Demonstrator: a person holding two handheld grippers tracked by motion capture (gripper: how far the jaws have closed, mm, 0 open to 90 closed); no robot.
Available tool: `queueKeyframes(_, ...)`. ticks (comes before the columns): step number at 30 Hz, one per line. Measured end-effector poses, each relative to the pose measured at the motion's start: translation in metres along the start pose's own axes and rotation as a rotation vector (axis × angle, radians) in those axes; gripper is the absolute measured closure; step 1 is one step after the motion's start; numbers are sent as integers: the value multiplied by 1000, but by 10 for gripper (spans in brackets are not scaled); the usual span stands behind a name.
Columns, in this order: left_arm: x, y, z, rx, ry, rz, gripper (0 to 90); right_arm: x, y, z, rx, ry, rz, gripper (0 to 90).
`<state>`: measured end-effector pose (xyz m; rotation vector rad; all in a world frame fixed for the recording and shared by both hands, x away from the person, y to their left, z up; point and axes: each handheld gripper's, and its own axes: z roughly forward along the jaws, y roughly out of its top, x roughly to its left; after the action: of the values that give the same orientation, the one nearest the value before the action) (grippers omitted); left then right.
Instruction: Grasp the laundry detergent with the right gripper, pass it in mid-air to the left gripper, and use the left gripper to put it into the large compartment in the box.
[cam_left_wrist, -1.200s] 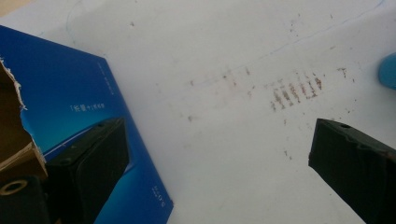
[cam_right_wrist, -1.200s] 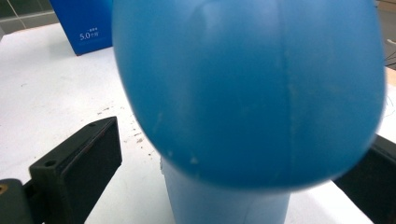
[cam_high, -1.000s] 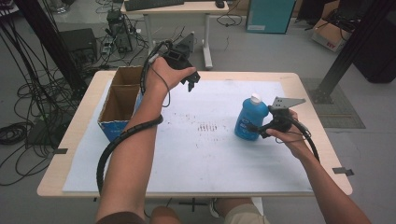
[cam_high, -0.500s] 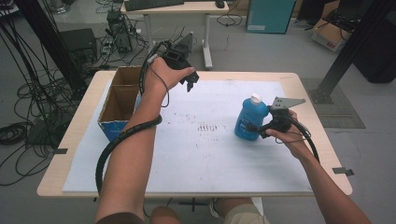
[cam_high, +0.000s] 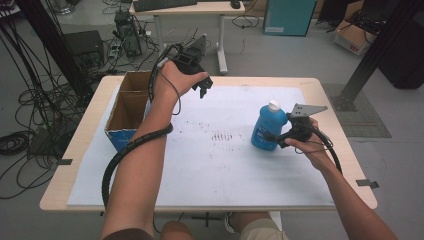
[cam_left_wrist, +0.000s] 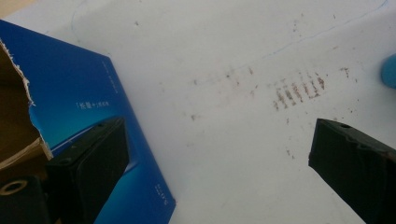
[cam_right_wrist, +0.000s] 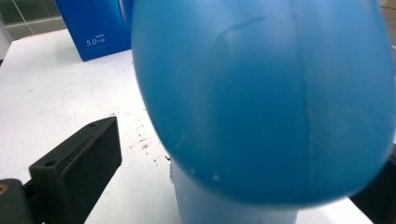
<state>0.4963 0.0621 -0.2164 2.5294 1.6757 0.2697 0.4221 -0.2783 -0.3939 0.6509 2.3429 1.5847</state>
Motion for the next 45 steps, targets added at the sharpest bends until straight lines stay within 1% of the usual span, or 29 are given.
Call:
queueKeyframes(8,0,0,-1,0,1,6,56,0,0,1,-4,5,-3,12)
queueKeyframes(15,0,0,0,1,0,1,56,0,0,1,-5,10,-4,12)
queueKeyframes(45,-1,0,0,0,0,4,56,1,0,1,-13,11,-8,12)
